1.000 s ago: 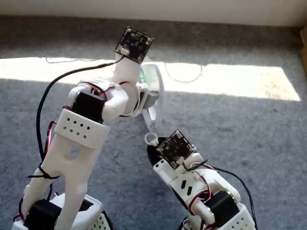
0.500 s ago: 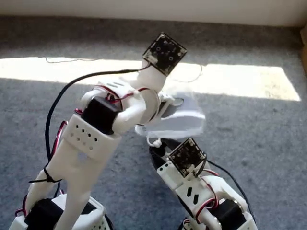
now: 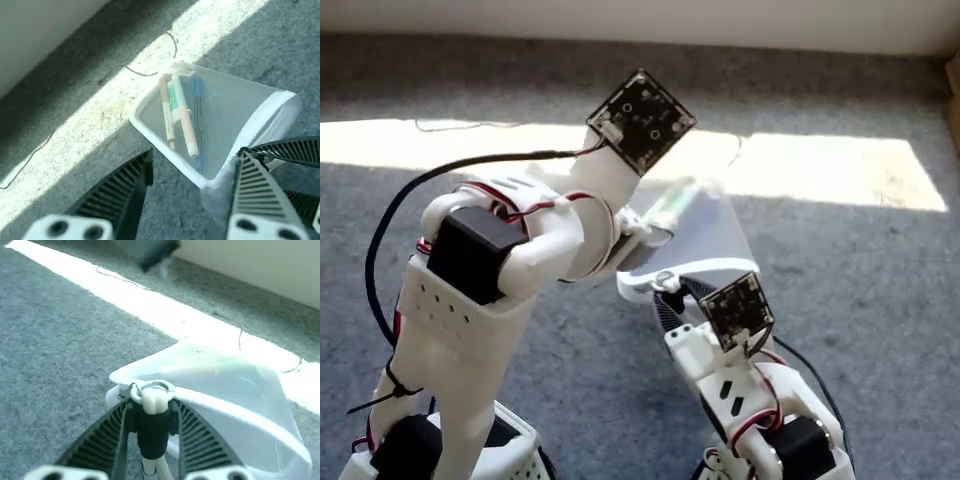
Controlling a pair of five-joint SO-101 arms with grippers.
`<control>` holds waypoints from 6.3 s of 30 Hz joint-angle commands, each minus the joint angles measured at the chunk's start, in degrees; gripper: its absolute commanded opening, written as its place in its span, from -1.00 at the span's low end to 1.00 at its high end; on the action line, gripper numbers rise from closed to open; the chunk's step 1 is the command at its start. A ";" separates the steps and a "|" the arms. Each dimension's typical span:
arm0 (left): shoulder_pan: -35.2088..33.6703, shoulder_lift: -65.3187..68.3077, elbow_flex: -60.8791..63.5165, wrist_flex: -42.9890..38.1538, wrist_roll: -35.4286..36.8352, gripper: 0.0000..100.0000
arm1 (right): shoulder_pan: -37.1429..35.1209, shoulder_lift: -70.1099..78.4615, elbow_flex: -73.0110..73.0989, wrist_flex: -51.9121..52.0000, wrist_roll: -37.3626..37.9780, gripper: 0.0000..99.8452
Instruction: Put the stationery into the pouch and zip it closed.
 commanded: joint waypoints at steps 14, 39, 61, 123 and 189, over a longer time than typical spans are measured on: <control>-3.03 -22.37 24.13 -5.10 -11.52 -0.49 | 7.34 -0.31 -4.00 -5.41 -5.27 -0.99; 1.71 -42.07 74.42 -48.88 -20.13 -0.49 | 7.43 -0.31 -4.00 -5.41 -5.27 -0.99; 6.29 -42.07 87.60 -66.81 -21.98 -0.50 | 7.34 -0.40 -4.00 -5.14 -5.19 -0.99; 0.04 -73.89 92.00 -50.55 -14.51 -0.99 | 22.81 -0.22 -8.04 -20.18 4.75 -0.99; -35.21 -81.54 78.81 -44.84 -9.93 -0.99 | 30.46 -0.22 -5.32 -8.40 4.48 -0.35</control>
